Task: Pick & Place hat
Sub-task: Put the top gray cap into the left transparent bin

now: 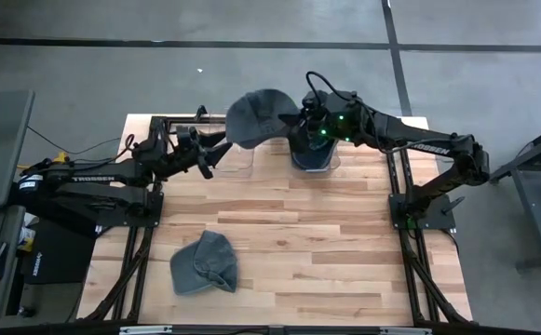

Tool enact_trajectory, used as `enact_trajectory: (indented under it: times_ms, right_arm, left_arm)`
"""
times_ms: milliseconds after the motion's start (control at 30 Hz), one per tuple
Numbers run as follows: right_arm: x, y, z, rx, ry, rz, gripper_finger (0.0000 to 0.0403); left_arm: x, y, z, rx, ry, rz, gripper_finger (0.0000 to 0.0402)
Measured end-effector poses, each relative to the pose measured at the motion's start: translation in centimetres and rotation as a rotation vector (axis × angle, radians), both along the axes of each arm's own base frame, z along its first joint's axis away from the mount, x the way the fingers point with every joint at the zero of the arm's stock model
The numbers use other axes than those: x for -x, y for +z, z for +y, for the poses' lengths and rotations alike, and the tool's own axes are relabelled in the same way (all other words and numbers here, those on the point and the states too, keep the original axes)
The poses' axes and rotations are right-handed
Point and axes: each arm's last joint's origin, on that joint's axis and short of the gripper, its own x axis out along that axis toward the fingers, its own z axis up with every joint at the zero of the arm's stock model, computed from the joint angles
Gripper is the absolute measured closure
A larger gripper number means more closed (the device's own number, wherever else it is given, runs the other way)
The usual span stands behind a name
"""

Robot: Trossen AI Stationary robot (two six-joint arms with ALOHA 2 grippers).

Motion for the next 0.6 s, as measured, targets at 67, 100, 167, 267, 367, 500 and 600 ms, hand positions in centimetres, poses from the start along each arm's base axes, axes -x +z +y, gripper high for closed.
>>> enact_trajectory:
  times_ms: [67, 100, 167, 267, 367, 500, 600]
  right_arm:
    - [-0.02, 0.08, -0.01, -0.005, -0.002, -0.011, 0.0397]
    - [-0.03, 0.12, 0.0, -0.011, 0.0, -0.019, 0.0397]
    - [-0.07, 0.21, 0.04, -0.02, 0.016, -0.032, 0.0397]
    - [-0.26, 0.21, 0.03, -0.028, 0.018, -0.046, 0.0397]
    - [-0.47, 0.12, -0.01, -0.043, 0.019, -0.058, 0.0397]
    - [-0.5, 0.21, -0.02, -0.044, 0.018, -0.07, 0.0397]
    - [-0.66, 0.05, -0.08, -0.05, 0.01, -0.069, 0.0397]
  left_arm:
    - [-0.06, -0.31, 0.01, 0.004, 0.0, 0.033, 0.0172]
    - [-0.09, -0.46, 0.02, 0.006, 0.001, 0.049, 0.0172]
    - [-0.11, -0.54, 0.03, -0.006, 0.003, 0.063, 0.0172]
    - [-0.1, -0.41, -0.02, -0.033, -0.009, 0.06, 0.0172]
    - [-0.18, -0.49, -0.02, -0.058, -0.01, 0.077, 0.0172]
    - [-0.58, -0.82, 0.05, -0.1, -0.003, 0.114, 0.0172]
    - [-0.78, -0.96, 0.1, -0.116, 0.004, 0.128, 0.0172]
